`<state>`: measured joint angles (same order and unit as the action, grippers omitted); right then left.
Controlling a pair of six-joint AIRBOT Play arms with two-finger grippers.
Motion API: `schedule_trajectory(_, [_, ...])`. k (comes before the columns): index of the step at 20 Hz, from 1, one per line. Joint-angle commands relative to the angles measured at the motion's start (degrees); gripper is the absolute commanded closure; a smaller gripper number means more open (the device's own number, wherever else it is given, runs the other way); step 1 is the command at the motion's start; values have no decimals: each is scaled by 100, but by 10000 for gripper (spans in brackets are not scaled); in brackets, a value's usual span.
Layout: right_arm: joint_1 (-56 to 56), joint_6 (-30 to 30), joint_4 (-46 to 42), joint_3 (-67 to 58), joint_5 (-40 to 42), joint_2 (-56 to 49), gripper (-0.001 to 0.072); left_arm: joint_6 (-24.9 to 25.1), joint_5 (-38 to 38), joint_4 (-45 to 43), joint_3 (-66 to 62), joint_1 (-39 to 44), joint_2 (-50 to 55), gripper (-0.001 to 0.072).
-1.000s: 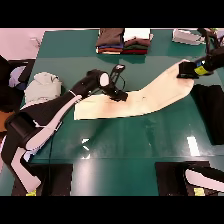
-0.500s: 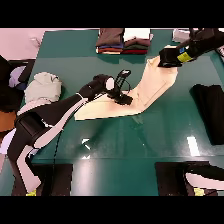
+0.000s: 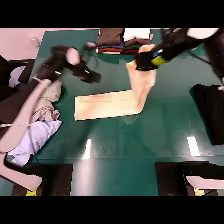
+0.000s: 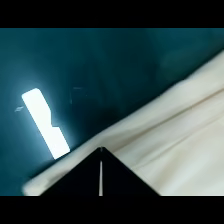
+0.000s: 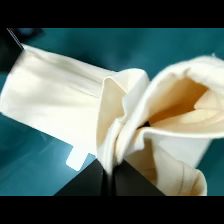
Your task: Fold the shirts.
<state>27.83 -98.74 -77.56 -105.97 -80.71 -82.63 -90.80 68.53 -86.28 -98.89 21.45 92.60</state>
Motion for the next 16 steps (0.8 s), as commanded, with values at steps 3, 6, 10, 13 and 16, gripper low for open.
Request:
schedule_trajectory(3, [1427, -83, 562, -11, 1762, -1086, 696, 129, 313, -409, -2, -1152, -1349, 680])
schedule_trajectory(6, [1906, 269, 1071, -13, 3176, -1768, 402, 129, 393, -509, -7, -1287, -1729, 680])
schedule_trajectory(10, [1722, 184, 466, -7, 2876, -1589, 381, 129, 640, -551, -7, -1285, -1834, 680])
schedule_trajectory(13, [1147, 144, -146, 387, 2264, -1047, 380, 120, 719, -466, 0, -1231, -1834, 680])
schedule_trajectory(16, [358, 105, -260, 1416, 1792, -389, 380, 129, 697, -444, 0, -1019, -1832, 680])
